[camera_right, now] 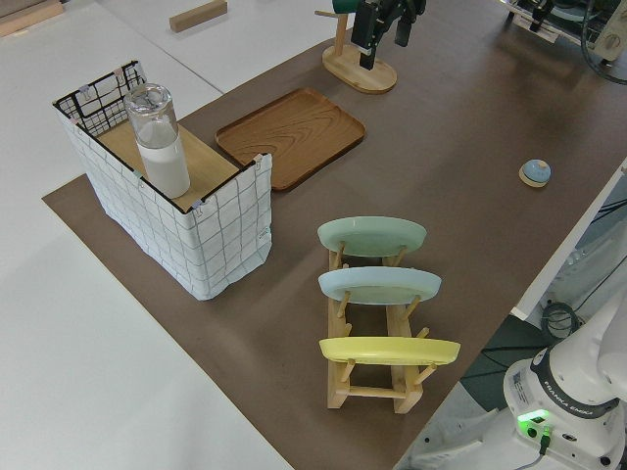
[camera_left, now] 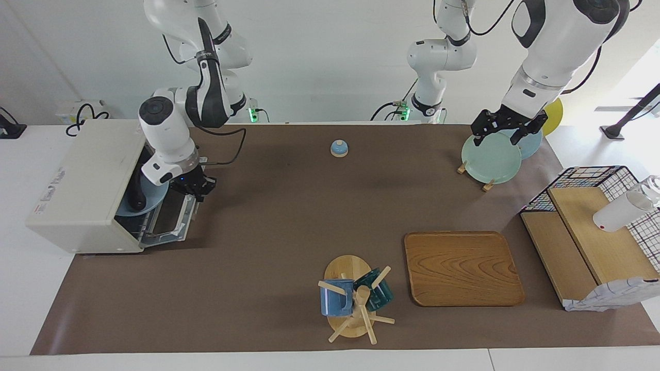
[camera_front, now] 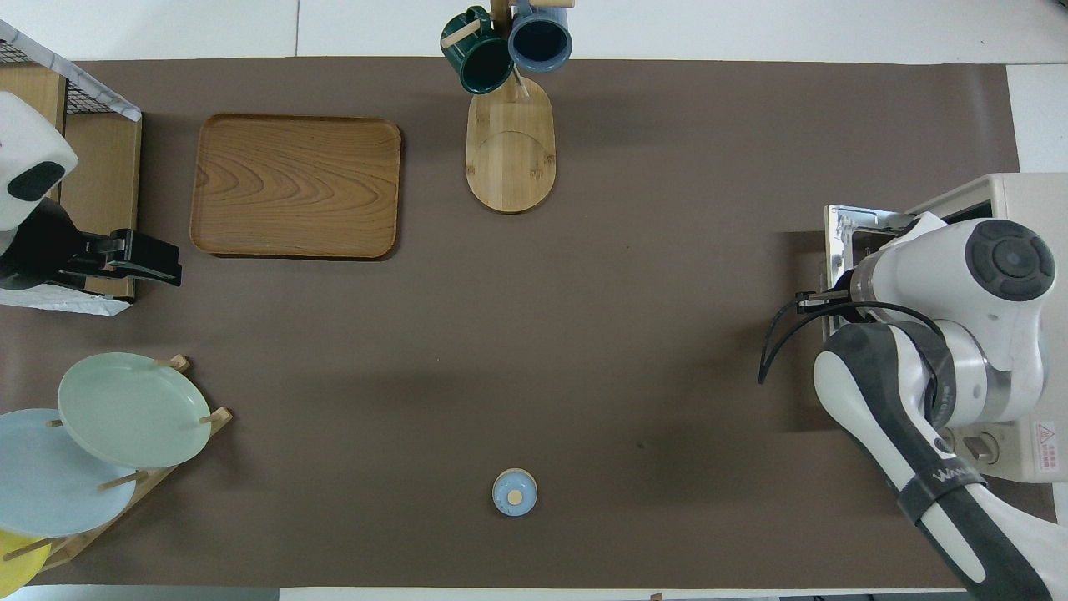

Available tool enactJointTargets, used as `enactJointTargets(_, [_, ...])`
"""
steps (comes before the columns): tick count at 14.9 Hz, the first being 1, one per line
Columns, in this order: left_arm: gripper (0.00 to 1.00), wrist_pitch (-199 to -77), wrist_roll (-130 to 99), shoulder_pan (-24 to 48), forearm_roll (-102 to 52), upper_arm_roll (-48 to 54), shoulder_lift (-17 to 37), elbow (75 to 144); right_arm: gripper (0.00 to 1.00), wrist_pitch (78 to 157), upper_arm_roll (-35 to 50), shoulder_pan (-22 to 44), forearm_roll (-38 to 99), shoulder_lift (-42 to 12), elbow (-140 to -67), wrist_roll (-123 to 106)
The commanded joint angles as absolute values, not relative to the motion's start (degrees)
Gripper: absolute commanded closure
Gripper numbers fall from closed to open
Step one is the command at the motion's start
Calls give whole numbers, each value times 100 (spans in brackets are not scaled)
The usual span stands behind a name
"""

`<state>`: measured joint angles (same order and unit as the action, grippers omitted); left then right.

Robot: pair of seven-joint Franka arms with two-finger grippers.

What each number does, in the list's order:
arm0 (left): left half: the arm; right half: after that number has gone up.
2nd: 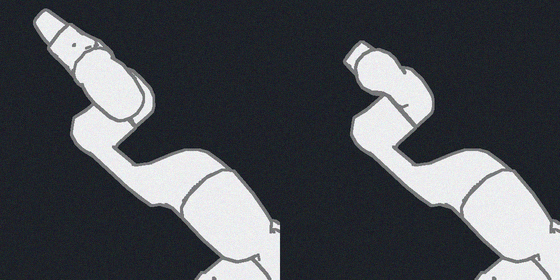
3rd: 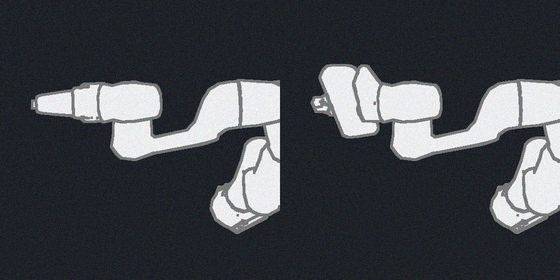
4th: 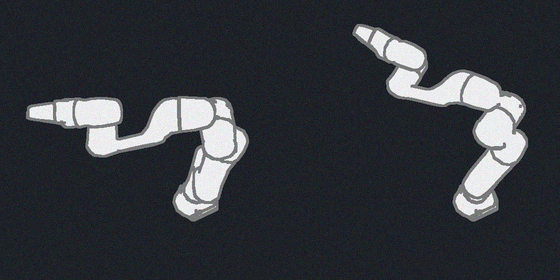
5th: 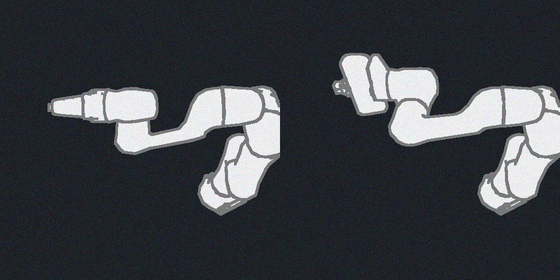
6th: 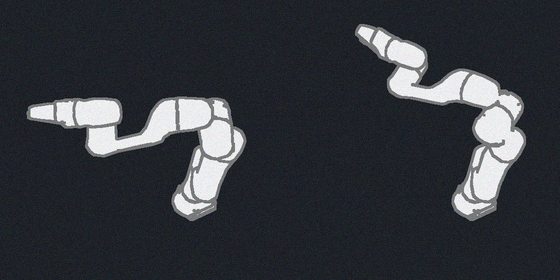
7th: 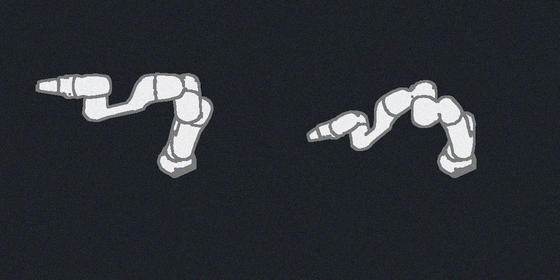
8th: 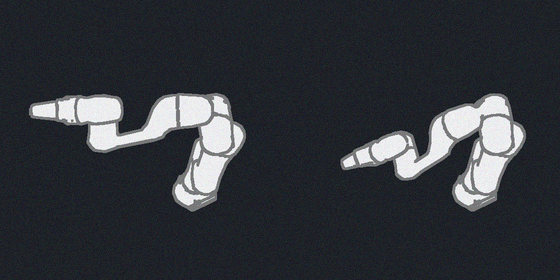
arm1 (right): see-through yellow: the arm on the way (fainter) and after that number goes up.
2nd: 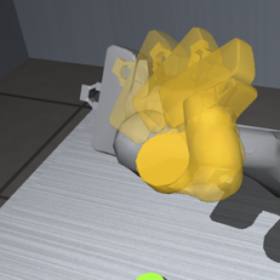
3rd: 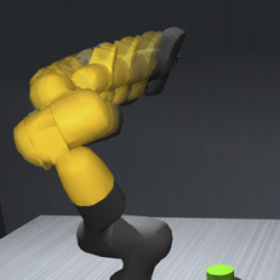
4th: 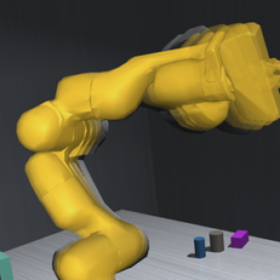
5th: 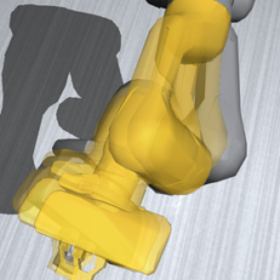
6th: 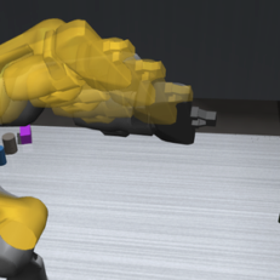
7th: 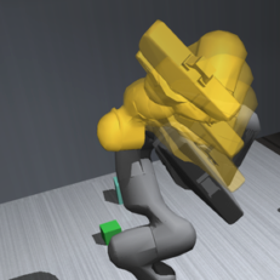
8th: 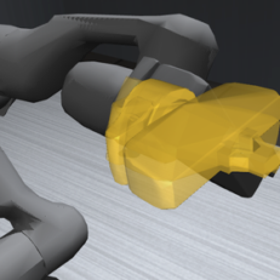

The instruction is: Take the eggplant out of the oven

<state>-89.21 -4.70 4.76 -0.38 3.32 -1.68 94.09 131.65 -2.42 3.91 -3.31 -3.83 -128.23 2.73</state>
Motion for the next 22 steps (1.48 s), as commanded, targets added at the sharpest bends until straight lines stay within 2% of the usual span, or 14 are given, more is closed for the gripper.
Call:
enactJointTargets(1, [0,-8903,-448,396,88,387,-316,9527,100,13614,-431,158,-624,-852,-12683,193])
enactJointTargets(7, [0,-8903,-448,396,88,387,-316,9527,100,13658,-422,220,-90,-896,-12762,308])
enactJointTargets(11, [0,-8903,-448,396,97,387,-316,9527,100,13571,-404,842,167,-896,-12657,921])
enactJointTargets(16, [0,-8903,-448,396,88,387,-316,9527,100,12702,-439,871,88,-783,-12104,976])
enactJointTargets(17, [0,-8903,-448,396,97,387,-316,9527,78,12396,-457,827,62,-678,-12007,1010])
enactJointTargets(19, [0,-8903,-448,396,97,387,-316,9527,51,11815,-492,809,-471,-519,-11761,1011])
enactJointTargets(22, [0,-8903,-448,396,97,387,-316,9527,50,11287,-492,800,-1396,-299,-11733,976])
